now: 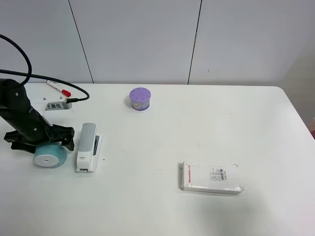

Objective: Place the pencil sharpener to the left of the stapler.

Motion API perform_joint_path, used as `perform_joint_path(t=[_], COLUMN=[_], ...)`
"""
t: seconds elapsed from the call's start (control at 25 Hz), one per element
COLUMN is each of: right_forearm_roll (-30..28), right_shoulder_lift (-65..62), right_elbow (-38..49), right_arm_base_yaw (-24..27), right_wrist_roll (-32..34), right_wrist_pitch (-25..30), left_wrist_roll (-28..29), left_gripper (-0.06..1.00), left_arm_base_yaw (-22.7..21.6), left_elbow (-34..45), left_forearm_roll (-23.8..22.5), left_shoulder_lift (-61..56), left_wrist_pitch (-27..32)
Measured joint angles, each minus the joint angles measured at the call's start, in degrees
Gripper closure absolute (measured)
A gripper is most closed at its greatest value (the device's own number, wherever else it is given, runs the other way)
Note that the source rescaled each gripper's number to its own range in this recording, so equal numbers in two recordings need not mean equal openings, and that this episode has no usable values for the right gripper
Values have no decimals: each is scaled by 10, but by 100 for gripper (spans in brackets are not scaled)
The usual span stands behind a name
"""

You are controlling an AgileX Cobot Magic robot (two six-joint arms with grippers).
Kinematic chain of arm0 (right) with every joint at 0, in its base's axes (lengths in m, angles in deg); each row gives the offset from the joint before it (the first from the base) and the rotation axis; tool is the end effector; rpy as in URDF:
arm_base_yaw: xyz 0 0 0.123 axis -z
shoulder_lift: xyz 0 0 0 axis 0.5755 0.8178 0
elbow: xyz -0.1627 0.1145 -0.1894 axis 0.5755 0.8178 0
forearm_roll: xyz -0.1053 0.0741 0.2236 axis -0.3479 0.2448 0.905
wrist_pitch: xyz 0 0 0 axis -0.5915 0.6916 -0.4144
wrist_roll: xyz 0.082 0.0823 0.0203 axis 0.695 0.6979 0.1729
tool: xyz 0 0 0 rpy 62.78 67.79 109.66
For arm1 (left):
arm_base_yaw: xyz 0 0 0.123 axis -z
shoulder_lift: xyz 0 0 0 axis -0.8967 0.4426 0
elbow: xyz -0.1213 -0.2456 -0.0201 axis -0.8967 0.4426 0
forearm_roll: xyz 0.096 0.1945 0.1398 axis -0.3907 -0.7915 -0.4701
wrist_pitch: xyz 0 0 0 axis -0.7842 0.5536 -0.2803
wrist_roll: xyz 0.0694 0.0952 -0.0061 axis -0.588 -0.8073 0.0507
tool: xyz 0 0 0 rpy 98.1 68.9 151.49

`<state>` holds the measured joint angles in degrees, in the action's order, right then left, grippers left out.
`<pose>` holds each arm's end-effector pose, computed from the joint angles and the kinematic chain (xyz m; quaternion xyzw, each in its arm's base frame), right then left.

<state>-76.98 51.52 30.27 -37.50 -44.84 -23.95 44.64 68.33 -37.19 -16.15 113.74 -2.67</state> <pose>0.0351 0.0015 0.2652 -0.0177 0.8559 0.0107 0.5167 0.3012 -0.0266 0.0879 -0.0414 0.9938 -0.0228 0.1010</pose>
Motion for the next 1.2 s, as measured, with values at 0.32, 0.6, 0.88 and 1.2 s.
perform_joint_path(t=[0.32, 0.6, 0.88, 1.2], right_forearm_roll=[0, 0, 0, 0], right_shoulder_lift=[0, 0, 0, 0], right_elbow=[0, 0, 0, 0], right_arm_base_yaw=[0, 0, 0, 0], right_wrist_roll=[0, 0, 0, 0], right_wrist_pitch=[0, 0, 0, 0], left_wrist_roll=[0, -5, -28, -47], left_gripper=[-4, -4, -4, -4], left_arm_base_yaw=[0, 4, -117, -138], left_elbow=[-55, -94, -95, -95], left_forearm_roll=[-10, -43, -62, -17], left_shoulder_lift=[-61, -208, -361, -609], left_wrist_pitch=[-3, 45, 131, 327])
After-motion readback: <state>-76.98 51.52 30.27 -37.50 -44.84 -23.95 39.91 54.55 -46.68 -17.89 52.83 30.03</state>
